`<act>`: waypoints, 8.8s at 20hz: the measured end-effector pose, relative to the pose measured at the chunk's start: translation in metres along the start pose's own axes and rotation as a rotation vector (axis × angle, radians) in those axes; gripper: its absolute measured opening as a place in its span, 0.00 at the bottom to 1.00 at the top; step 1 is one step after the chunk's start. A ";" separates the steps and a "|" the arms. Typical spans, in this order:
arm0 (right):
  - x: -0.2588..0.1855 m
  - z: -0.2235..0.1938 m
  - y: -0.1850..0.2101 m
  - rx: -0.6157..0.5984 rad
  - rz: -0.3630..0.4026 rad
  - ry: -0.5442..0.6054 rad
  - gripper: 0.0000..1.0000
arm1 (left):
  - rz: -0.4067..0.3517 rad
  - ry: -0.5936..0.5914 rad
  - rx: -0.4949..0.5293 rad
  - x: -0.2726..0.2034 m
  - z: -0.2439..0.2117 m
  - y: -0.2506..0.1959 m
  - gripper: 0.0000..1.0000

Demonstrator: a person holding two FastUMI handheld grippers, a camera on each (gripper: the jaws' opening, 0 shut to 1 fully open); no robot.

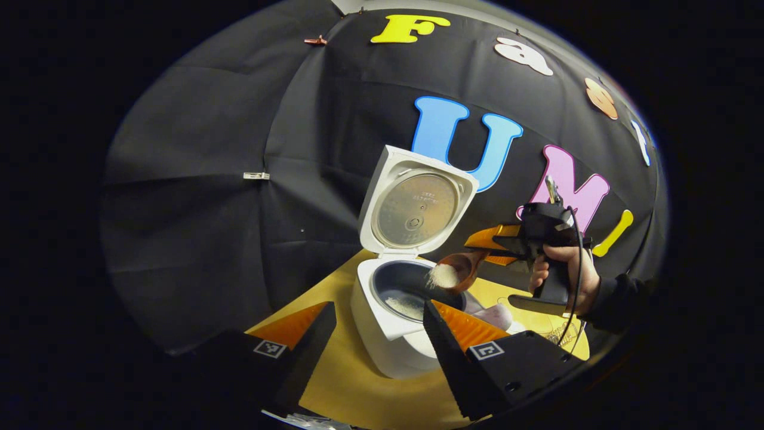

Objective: Close the left gripper, press the button to open the rice cooker; take a wooden spoon from the chopstick holder with the right hand, scoop a spoonful of rice and pour it into the rice cooker, then put the wooden spoon back into the chopstick holder.

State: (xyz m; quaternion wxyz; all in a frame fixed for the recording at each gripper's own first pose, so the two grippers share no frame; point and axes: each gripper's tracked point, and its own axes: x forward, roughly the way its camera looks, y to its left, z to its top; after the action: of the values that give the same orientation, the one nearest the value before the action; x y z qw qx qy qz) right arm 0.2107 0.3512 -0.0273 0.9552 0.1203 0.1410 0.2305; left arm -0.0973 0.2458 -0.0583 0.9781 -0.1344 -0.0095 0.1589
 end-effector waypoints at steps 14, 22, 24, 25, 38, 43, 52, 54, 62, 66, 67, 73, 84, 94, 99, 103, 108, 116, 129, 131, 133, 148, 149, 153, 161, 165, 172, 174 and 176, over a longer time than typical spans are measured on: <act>0.022 -0.035 0.052 -0.594 0.109 -0.004 0.17 | 0.076 0.001 -0.024 -0.003 -0.010 0.025 0.95; 0.024 -0.046 0.065 -0.783 0.145 0.007 0.17 | 0.085 -0.011 -0.030 0.004 -0.007 0.028 0.95; 0.024 -0.045 0.065 -0.792 0.146 0.003 0.17 | 0.078 -0.009 -0.027 0.005 -0.006 0.026 0.95; 0.024 -0.046 0.065 -0.780 0.147 0.009 0.17 | 0.076 -0.010 -0.026 0.005 -0.007 0.024 0.95; -0.021 0.020 0.036 -0.488 0.098 -0.030 0.17 | 0.010 -0.045 -0.005 0.007 0.023 -0.005 0.90; -0.062 0.069 -0.013 -0.359 0.026 -0.097 0.17 | -0.073 -0.054 0.043 0.023 0.035 -0.039 0.90; -0.164 0.154 -0.154 -0.178 -0.249 -0.291 0.17 | -0.309 -0.056 0.112 0.057 0.054 -0.133 0.95; -0.194 0.162 -0.194 -0.149 -0.321 -0.317 0.17 | -0.347 -0.050 0.122 0.064 0.055 -0.153 0.95; -0.304 0.162 -0.335 -0.025 -0.544 -0.351 0.17 | -0.349 -0.010 0.116 0.072 0.043 -0.200 0.95; -0.326 0.146 -0.388 0.016 -0.595 -0.322 0.17 | -0.287 -0.005 0.102 0.071 0.042 -0.208 0.95; -0.328 0.140 -0.396 0.027 -0.600 -0.312 0.17 | -0.274 0.001 0.091 0.070 0.041 -0.209 0.95; -0.321 0.096 -0.446 0.076 -0.597 -0.221 0.17 | -0.172 0.033 0.073 0.061 0.034 -0.216 0.95; -0.283 0.034 -0.492 0.127 -0.585 -0.077 0.17 | -0.051 0.010 0.119 0.031 0.036 -0.215 0.95; -0.275 0.000 -0.498 0.171 -0.603 -0.006 0.23 | 0.003 0.013 0.081 0.020 0.033 -0.203 0.95; -0.278 0.006 -0.474 0.161 -0.589 -0.017 0.73 | -0.012 -0.020 0.090 0.030 0.050 -0.208 0.95; -0.297 0.027 -0.464 0.067 -0.636 -0.071 0.98 | 0.012 -0.076 0.105 0.038 0.085 -0.195 0.95; -0.327 0.027 -0.469 0.128 -0.680 -0.132 0.99 | 0.060 -0.161 0.168 0.051 0.150 -0.160 0.95; -0.403 -0.037 -0.479 0.252 -0.818 -0.122 0.99 | 0.147 -0.195 0.296 0.099 0.253 -0.115 0.95; -0.485 -0.081 -0.400 0.201 -0.960 -0.124 0.99 | -0.015 -0.027 0.201 0.265 0.247 -0.106 0.94; -0.483 -0.086 -0.393 0.208 -0.959 -0.134 0.99 | -0.031 0.049 0.155 0.277 0.228 -0.104 0.94; -0.479 -0.094 -0.385 0.217 -0.948 -0.139 0.99 | -0.020 0.071 0.147 0.283 0.220 -0.100 0.95; -0.427 -0.110 -0.405 0.165 -0.786 -0.026 0.99 | -0.080 0.345 -0.003 0.186 0.081 -0.147 0.96; -0.425 -0.110 -0.407 0.155 -0.776 -0.017 0.99 | -0.074 0.324 0.011 0.184 0.073 -0.149 0.96; -0.420 -0.109 -0.415 0.113 -0.729 0.021 0.99 | -0.021 0.301 0.030 0.172 0.038 -0.152 0.97; -0.419 -0.097 -0.421 0.078 -0.642 0.006 0.99 | 0.054 0.313 0.004 0.169 -0.034 -0.148 0.98; -0.425 -0.102 -0.427 0.071 -0.641 0.022 0.99 | 0.121 0.295 0.103 0.174 -0.045 -0.147 0.98; -0.415 -0.103 -0.407 0.022 -0.615 0.028 0.98 | 0.133 0.223 0.267 0.174 -0.051 -0.148 0.98; -0.410 -0.098 -0.394 0.015 -0.609 0.009 0.99 | 0.097 0.237 0.280 0.171 -0.050 -0.150 0.98; -0.407 -0.088 -0.376 0.004 -0.604 -0.018 0.99 | 0.073 0.200 0.310 0.160 -0.034 -0.154 0.99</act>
State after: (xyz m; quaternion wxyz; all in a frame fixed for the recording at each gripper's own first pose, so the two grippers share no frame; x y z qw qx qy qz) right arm -0.0129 -0.1525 -0.1333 0.9816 0.0767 0.1622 -0.0653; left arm 0.1041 0.1460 -0.0537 0.9767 0.0027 0.1173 0.1796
